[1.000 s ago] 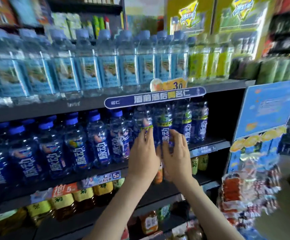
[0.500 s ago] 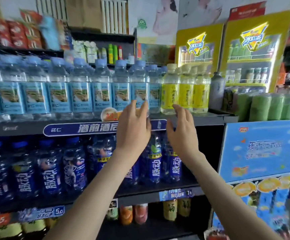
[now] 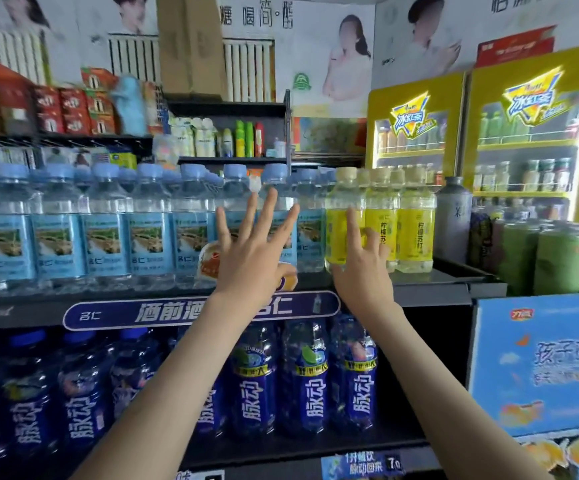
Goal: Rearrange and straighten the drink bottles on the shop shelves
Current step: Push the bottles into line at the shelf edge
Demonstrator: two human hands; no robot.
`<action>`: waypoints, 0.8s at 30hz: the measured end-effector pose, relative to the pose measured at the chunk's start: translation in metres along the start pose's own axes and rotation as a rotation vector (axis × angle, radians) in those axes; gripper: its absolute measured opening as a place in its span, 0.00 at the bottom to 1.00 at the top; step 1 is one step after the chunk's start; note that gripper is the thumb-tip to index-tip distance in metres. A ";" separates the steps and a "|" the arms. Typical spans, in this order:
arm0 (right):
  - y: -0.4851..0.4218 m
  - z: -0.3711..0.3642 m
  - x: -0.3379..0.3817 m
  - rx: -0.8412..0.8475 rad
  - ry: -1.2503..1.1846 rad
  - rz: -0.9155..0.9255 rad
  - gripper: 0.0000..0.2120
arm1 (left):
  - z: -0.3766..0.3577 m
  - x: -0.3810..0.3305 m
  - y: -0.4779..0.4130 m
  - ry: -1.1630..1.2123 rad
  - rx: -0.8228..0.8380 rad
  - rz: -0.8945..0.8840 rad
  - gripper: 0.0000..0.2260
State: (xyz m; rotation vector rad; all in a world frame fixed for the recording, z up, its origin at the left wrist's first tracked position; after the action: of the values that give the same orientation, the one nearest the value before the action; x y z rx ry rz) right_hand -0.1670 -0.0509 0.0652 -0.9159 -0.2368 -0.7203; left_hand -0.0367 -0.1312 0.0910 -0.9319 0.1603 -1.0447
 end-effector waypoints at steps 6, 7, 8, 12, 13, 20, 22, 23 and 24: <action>-0.002 0.001 0.000 -0.026 -0.006 -0.030 0.47 | -0.003 -0.002 -0.001 0.052 -0.021 -0.011 0.44; -0.003 0.001 0.000 -0.028 0.000 -0.042 0.47 | -0.002 -0.002 -0.001 0.051 -0.025 -0.010 0.44; -0.003 0.002 0.000 -0.033 0.010 -0.050 0.47 | -0.002 -0.002 -0.001 0.049 -0.029 -0.011 0.44; -0.001 0.004 0.002 -0.038 0.005 -0.057 0.48 | 0.001 -0.004 0.003 0.042 -0.034 -0.037 0.40; 0.000 0.004 0.001 -0.027 -0.017 -0.065 0.48 | 0.002 -0.004 0.006 0.044 -0.046 -0.049 0.38; 0.032 0.010 0.021 -0.102 -0.079 0.032 0.37 | -0.009 0.012 0.041 0.076 -0.115 -0.052 0.27; 0.044 0.015 0.037 -0.161 -0.120 0.104 0.34 | -0.009 0.012 0.049 0.078 -0.103 -0.060 0.26; 0.051 0.016 0.046 -0.182 -0.144 0.146 0.32 | -0.007 0.013 0.052 0.085 -0.106 -0.055 0.27; 0.060 0.015 0.056 -0.190 -0.173 0.187 0.29 | -0.005 0.014 0.057 0.095 -0.112 -0.048 0.27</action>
State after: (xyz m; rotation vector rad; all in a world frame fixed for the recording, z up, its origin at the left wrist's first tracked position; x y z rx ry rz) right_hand -0.0844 -0.0418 0.0626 -1.1670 -0.2346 -0.4959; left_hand 0.0060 -0.1354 0.0510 -0.9915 0.2790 -1.1346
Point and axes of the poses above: each hand's wrist, its own y-axis away from the middle knuckle, its own z-axis out of the back of the hand, x = y × z, the point moved 10 cm from there along -y, towards the middle knuckle, and after that the axes turned 8 degrees about -z, right-handed, at the moved point
